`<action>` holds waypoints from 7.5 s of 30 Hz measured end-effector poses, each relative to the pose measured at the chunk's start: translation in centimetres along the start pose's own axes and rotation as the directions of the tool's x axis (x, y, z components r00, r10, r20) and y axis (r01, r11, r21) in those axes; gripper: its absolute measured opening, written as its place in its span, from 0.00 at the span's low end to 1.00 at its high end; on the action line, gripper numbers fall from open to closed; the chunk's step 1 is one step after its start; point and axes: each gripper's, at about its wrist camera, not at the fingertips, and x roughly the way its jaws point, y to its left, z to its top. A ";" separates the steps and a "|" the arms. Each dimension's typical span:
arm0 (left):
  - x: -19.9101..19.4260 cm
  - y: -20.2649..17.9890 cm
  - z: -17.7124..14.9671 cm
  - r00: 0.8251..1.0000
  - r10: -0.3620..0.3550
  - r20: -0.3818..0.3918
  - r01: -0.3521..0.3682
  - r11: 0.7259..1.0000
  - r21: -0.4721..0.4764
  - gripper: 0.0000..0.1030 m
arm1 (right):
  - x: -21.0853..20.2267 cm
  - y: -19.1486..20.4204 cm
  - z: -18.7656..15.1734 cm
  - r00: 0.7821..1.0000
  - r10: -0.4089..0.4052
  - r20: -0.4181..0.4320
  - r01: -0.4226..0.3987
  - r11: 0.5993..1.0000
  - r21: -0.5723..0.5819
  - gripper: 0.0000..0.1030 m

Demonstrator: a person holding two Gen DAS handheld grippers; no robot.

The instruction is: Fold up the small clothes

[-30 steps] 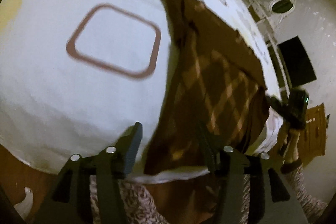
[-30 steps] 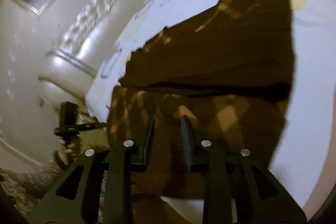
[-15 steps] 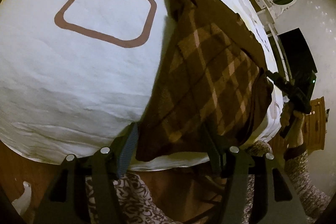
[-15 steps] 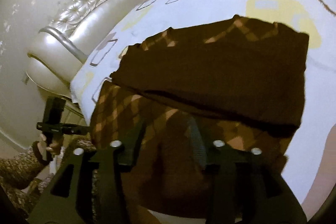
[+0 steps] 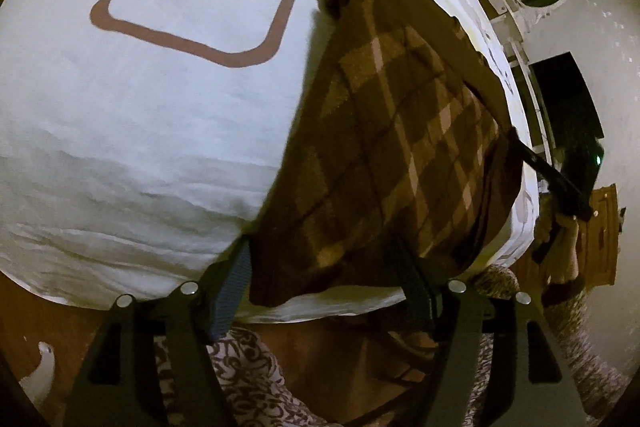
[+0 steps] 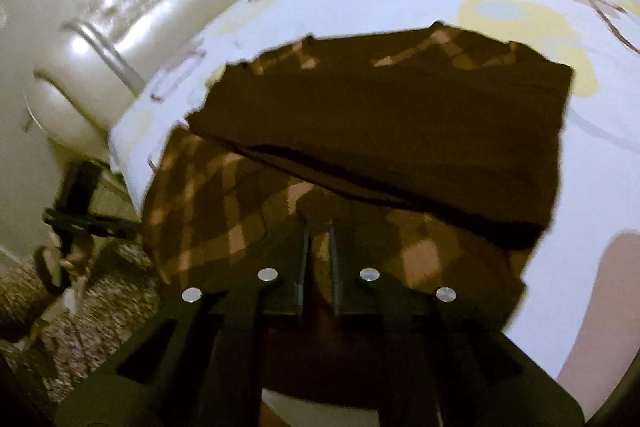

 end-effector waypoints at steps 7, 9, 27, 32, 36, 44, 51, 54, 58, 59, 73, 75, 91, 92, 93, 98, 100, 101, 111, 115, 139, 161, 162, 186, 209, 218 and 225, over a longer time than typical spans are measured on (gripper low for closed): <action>-0.2 0.5 -0.1 1.000 -0.005 0.005 0.005 1.000 -0.022 0.69 | -6.4 -2.1 -3.7 0.987 0.045 0.153 -0.061 0.993 0.100 0.07; -0.1 0.6 -0.2 1.000 -0.007 0.003 0.007 0.999 -0.039 0.71 | -7.8 -2.4 -5.3 0.982 0.060 0.177 -0.079 0.992 0.103 0.07; 0.6 0.6 -0.9 0.999 0.050 -0.018 -0.051 0.998 -0.042 0.73 | -11.0 -6.0 -14.7 0.952 0.223 0.212 -0.302 0.803 0.514 0.31; 0.6 1.8 -1.1 0.999 0.037 -0.015 -0.038 0.995 -0.098 0.73 | -8.8 -6.0 -11.3 0.926 0.253 0.280 -0.376 0.684 0.625 0.40; 0.5 1.8 -1.1 0.999 0.040 -0.013 -0.041 0.995 -0.094 0.73 | -6.1 -6.1 -8.4 0.970 0.158 0.186 -0.242 0.734 0.635 0.40; 0.9 1.3 -1.1 0.998 0.056 -0.017 -0.057 0.995 -0.080 0.75 | -3.2 -3.9 -8.7 0.977 0.209 0.043 -0.192 0.771 0.607 0.42; 1.1 1.3 -0.9 0.998 0.054 -0.021 -0.056 0.994 -0.094 0.77 | -4.8 -6.4 -7.8 0.994 0.076 0.077 -0.107 0.767 0.633 0.53; 1.0 1.3 -0.9 0.998 0.053 -0.021 -0.055 0.994 -0.090 0.77 | -3.3 -5.8 -8.4 0.991 0.123 0.045 -0.124 0.768 0.629 0.53; 1.4 1.3 -0.9 0.998 0.053 -0.036 -0.056 0.994 -0.091 0.77 | -3.1 -3.1 -10.1 0.977 0.212 -0.028 -0.160 0.813 0.559 0.53; 1.6 1.2 -0.9 0.998 0.056 -0.039 -0.059 0.994 -0.088 0.77 | -3.2 -2.5 -10.9 0.970 0.236 -0.056 -0.168 0.818 0.550 0.53; 3.3 0.8 -0.9 0.992 0.111 -0.057 -0.113 0.993 -0.033 0.78 | -5.7 -3.0 -18.0 0.984 0.030 -0.176 0.073 0.833 0.549 0.54; 3.4 0.5 -0.9 0.990 0.127 -0.059 -0.128 0.992 -0.014 0.78 | -5.1 -3.0 -17.9 0.979 -0.009 -0.204 0.115 0.849 0.515 0.55; 2.1 3.3 -0.8 0.997 0.002 -0.075 -0.008 0.997 -0.078 0.77 | -2.2 -5.0 -17.7 0.973 0.079 -0.219 0.045 0.859 0.510 0.43; 1.9 3.5 -0.7 0.997 0.000 -0.072 -0.006 0.997 -0.078 0.77 | -2.3 -5.0 -17.7 0.972 0.081 -0.219 0.043 0.859 0.510 0.43; 1.8 3.6 -0.7 0.997 0.000 -0.071 -0.006 0.997 -0.076 0.77 | -2.3 -5.1 -17.7 0.973 0.085 -0.216 0.039 0.857 0.514 0.43; 1.6 3.6 -0.8 0.998 0.029 -0.062 -0.031 0.998 -0.047 0.77 | -2.2 -5.6 -18.0 0.974 0.110 -0.197 0.014 0.841 0.541 0.46; 1.9 2.8 -0.9 0.995 0.075 -0.059 -0.075 0.997 -0.010 0.77 | -2.2 -5.6 -18.0 0.974 0.110 -0.197 0.015 0.840 0.542 0.46; 2.0 2.3 -0.9 0.994 0.094 -0.060 -0.093 0.996 0.013 0.77 | -2.2 -5.6 -18.0 0.975 0.110 -0.196 0.015 0.840 0.543 0.46; 0.3 2.4 -1.4 0.999 -0.023 -0.030 0.023 1.000 0.013 0.62 | -1.8 -5.6 -17.8 0.975 0.113 -0.193 0.011 0.837 0.547 0.48; 0.6 2.2 -1.2 1.000 -0.013 -0.025 0.013 1.000 0.010 0.62 | -1.9 -5.7 -17.9 0.975 0.117 -0.189 0.007 0.834 0.551 0.48; -1.6 -1.2 -0.7 0.991 -0.128 0.046 0.126 0.991 0.033 0.07 | -3.0 -3.8 -18.4 0.975 0.193 -0.111 -0.099 0.823 0.559 0.04; -13.9 -7.2 -2.4 0.852 -0.445 0.277 0.431 0.895 0.112 0.07 | -14.9 1.7 -14.7 0.834 0.427 0.350 -0.551 0.677 0.488 0.04; -14.3 -7.1 -1.8 0.838 -0.460 0.293 0.451 0.887 0.101 0.07 | -14.8 1.5 -14.2 0.826 0.429 0.365 -0.562 0.669 0.487 0.04; -2.3 -2.9 23.9 0.913 -0.235 0.333 0.305 0.936 -0.175 0.07 | -3.2 -16.0 3.5 0.788 0.246 0.565 -0.597 0.530 0.602 0.04; 3.0 0.5 28.7 0.948 -0.116 0.296 0.204 0.936 -0.287 0.08 | 5.1 -21.5 5.9 0.876 0.130 0.464 -0.458 0.523 0.719 0.06; 4.7 1.3 29.9 0.973 -0.069 0.222 0.142 0.932 -0.333 0.15 | 6.3 -22.5 6.1 0.879 0.107 0.464 -0.453 0.490 0.745 0.16; 1.1 2.8 30.0 0.933 -0.049 0.357 0.188 0.910 -0.369 0.60 | 4.1 -23.6 5.1 0.850 0.015 0.527 -0.465 0.490 0.737 0.38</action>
